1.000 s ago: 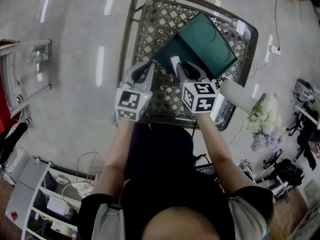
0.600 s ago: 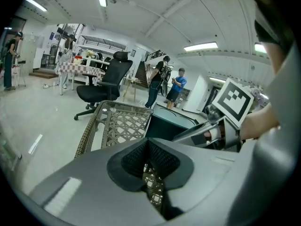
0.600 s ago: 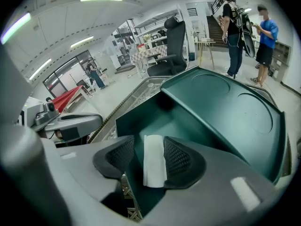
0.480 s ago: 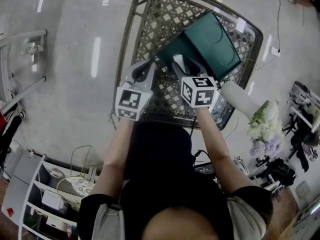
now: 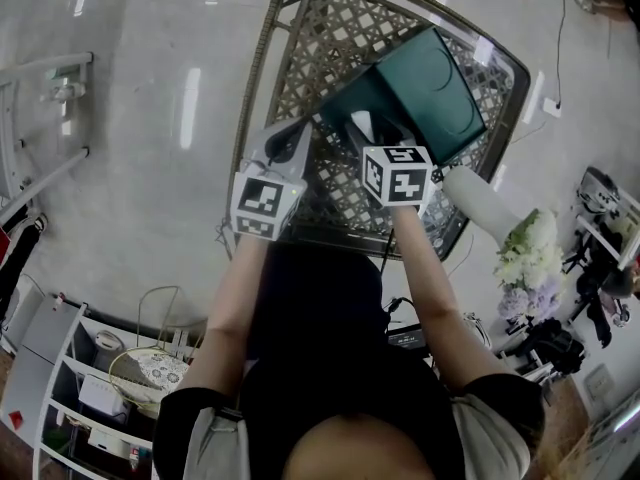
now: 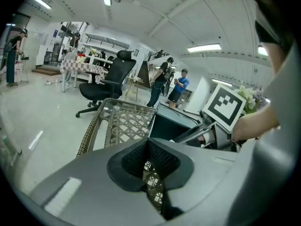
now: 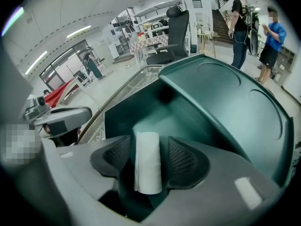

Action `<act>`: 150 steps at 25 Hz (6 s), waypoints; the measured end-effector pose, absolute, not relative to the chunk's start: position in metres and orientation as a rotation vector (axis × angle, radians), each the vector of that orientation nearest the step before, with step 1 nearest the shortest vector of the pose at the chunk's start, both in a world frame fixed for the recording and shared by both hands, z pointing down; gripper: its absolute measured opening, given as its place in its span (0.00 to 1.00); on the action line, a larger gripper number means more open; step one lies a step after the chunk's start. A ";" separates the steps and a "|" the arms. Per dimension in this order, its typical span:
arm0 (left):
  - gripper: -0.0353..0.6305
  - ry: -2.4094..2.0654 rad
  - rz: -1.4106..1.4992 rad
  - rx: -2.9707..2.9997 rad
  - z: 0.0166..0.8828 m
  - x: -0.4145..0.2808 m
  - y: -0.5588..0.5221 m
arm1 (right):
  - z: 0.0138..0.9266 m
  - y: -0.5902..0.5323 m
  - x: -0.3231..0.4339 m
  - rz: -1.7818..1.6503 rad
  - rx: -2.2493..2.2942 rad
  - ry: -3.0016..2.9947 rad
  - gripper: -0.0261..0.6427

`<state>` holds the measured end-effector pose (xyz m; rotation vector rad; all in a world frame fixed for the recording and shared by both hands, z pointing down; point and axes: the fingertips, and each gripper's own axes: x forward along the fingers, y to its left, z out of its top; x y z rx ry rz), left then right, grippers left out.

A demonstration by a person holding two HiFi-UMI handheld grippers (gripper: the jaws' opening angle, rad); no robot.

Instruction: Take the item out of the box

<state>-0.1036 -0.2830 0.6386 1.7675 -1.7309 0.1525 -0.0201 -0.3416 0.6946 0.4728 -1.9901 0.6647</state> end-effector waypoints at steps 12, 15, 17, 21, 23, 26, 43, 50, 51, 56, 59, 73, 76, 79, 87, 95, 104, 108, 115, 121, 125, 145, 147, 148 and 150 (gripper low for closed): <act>0.07 -1.705 0.149 1.777 0.641 -0.099 -0.283 | 0.703 -0.344 -0.015 0.526 0.459 -1.941 0.38; 0.07 -1.699 0.150 1.783 0.640 -0.099 -0.283 | 0.704 -0.344 -0.015 0.500 0.459 -1.935 0.37; 0.07 -1.698 0.152 1.786 0.640 -0.100 -0.282 | 0.704 -0.345 -0.015 0.474 0.459 -1.932 0.35; 0.07 -1.700 0.150 1.787 0.640 -0.102 -0.282 | 0.705 -0.345 -0.014 0.461 0.486 -1.927 0.31; 0.07 -1.699 0.149 1.787 0.640 -0.103 -0.281 | 0.705 -0.345 -0.013 0.465 0.495 -1.925 0.30; 0.07 -1.699 0.154 1.786 0.640 -0.105 -0.280 | 0.706 -0.345 -0.013 0.453 0.497 -1.921 0.30; 0.07 -1.704 0.167 1.795 0.642 -0.115 -0.277 | 0.707 -0.348 -0.012 0.376 0.510 -1.921 0.24; 0.07 -1.707 0.176 1.803 0.637 -0.118 -0.273 | 0.700 -0.349 -0.017 0.348 0.517 -1.948 0.24; 0.07 -1.709 0.178 1.804 0.636 -0.119 -0.272 | 0.699 -0.349 -0.017 0.343 0.521 -1.953 0.24; 0.07 -1.714 0.176 1.813 0.630 -0.121 -0.271 | 0.690 -0.352 -0.024 0.291 0.529 -1.983 0.24; 0.07 -1.717 0.175 1.823 0.624 -0.123 -0.270 | 0.682 -0.354 -0.027 0.259 0.531 -2.000 0.24; 0.07 -1.735 0.186 1.879 0.601 -0.128 -0.267 | 0.649 -0.354 -0.035 0.202 0.577 -2.064 0.24; 0.07 -1.741 0.191 1.895 0.594 -0.130 -0.267 | 0.640 -0.354 -0.036 0.206 0.590 -2.074 0.24; 0.07 -1.741 0.203 1.928 0.585 -0.131 -0.270 | 0.632 -0.354 -0.036 0.201 0.606 -2.083 0.24; 0.07 -1.761 0.193 1.948 0.574 -0.139 -0.270 | 0.611 -0.352 -0.035 0.194 0.652 -2.105 0.24; 0.07 -1.753 0.206 1.986 0.561 -0.136 -0.269 | 0.591 -0.349 -0.033 0.193 0.705 -2.132 0.24; 0.07 -1.757 0.213 2.023 0.543 -0.134 -0.267 | 0.565 -0.341 -0.028 0.197 0.744 -2.173 0.24; 0.07 -1.757 0.219 2.045 0.533 -0.134 -0.265 | 0.552 -0.337 -0.020 0.204 0.776 -2.185 0.24; 0.07 -1.724 0.217 2.091 0.520 -0.124 -0.268 | 0.531 -0.338 -0.010 0.203 0.854 -2.209 0.24; 0.07 -1.689 0.204 2.155 0.502 -0.112 -0.274 | 0.509 -0.339 -0.008 0.230 0.906 -2.268 0.24; 0.07 -1.680 0.193 2.182 0.489 -0.106 -0.275 | 0.495 -0.338 -0.002 0.240 0.945 -2.293 0.25; 0.07 -1.625 0.140 2.302 0.443 -0.072 -0.278 | 0.443 -0.322 0.069 0.364 1.262 -2.392 0.25; 0.07 -1.613 0.132 2.315 0.439 -0.066 -0.277 | 0.438 -0.319 0.078 0.375 1.300 -2.398 0.24; 0.07 -1.605 0.128 2.320 0.437 -0.063 -0.276 | 0.435 -0.318 0.082 0.379 1.320 -2.402 0.25; 0.07 -1.591 0.117 2.333 0.434 -0.056 -0.275 | 0.428 -0.313 0.089 0.384 1.351 -2.410 0.24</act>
